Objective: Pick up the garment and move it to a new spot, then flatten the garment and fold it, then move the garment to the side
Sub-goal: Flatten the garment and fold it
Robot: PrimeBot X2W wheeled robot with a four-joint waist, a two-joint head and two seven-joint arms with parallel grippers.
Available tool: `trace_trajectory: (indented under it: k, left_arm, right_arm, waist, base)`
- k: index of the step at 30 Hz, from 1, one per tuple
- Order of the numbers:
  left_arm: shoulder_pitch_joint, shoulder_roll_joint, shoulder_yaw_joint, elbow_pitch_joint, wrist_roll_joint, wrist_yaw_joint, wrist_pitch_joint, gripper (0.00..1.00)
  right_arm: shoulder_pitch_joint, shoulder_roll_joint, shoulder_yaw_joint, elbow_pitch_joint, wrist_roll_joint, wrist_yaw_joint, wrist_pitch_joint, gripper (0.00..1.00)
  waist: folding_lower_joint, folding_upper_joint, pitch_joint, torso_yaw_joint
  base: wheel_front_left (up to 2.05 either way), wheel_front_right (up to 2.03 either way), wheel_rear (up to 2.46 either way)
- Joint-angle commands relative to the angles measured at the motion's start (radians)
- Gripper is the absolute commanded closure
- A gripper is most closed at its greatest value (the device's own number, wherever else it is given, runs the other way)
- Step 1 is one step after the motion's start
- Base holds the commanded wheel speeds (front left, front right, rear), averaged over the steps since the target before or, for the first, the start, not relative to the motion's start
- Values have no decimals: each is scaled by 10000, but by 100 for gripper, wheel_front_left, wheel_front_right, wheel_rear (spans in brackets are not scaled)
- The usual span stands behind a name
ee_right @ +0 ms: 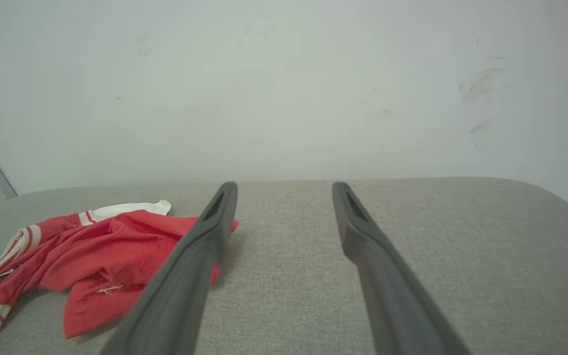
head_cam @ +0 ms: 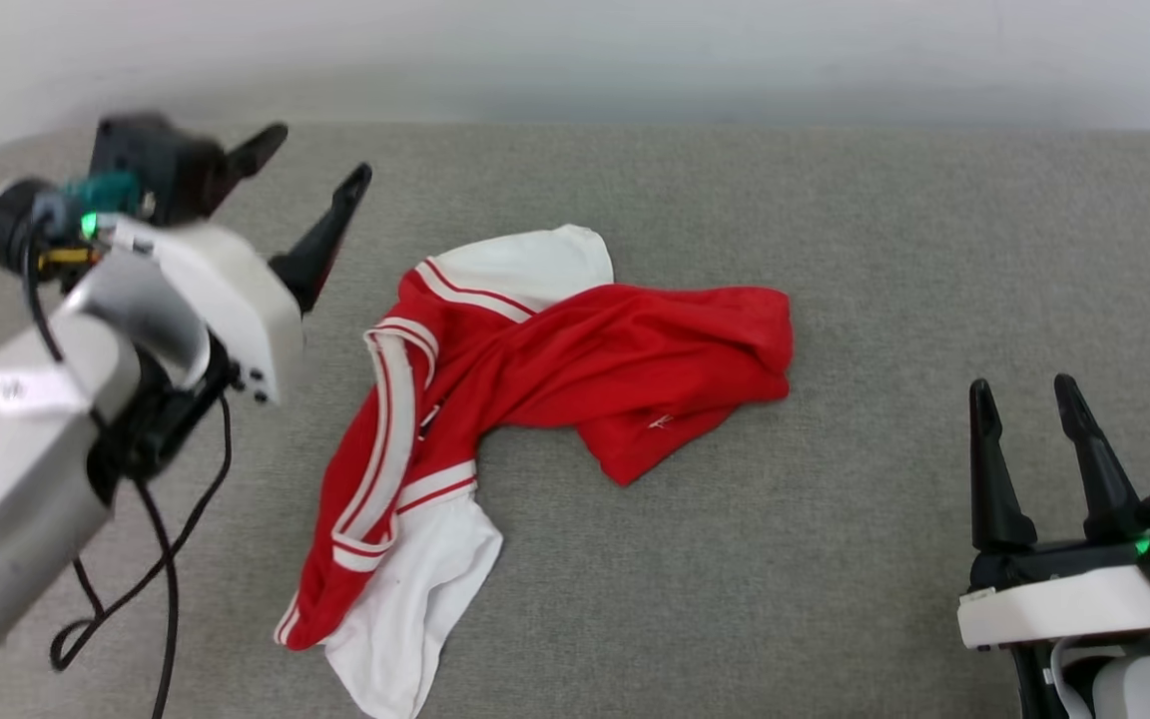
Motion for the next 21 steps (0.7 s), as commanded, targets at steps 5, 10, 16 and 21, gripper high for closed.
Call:
trace_trajectory:
  k: [5, 10, 16, 21]
  left_arm:
    - [-1271, -570, -324, 1053, -214, -919, 1443, 0]
    - [-2479, -1101, -717, 2295, -564, -1660, 3419, 0]
    - [-3542, -1583, -1365, 3607, -696, -2100, 5606, 0]
    - [-4151, -1865, -1872, 4450, -732, -2306, 6862, 0]
  right_arm:
    - [-414, 21, 48, -93, 80, -7, -20, 0]
    - [-737, 21, 166, -197, 134, -7, -20, 0]
    - [-1056, 22, 214, -359, 137, -7, -20, 0]
    - [-1302, 21, 239, -427, 183, -7, -20, 0]
  waist:
    - [-1, 0, 678, -492]
    - [-1, 0, 1310, -914]
    - [-1, 0, 2022, -1377]
    - [-1, 0, 2549, -1704]
  base:
    - [0, 0, 0]
    - [0, 0, 0]
    - [0, 0, 0]
    - [0, 0, 0]
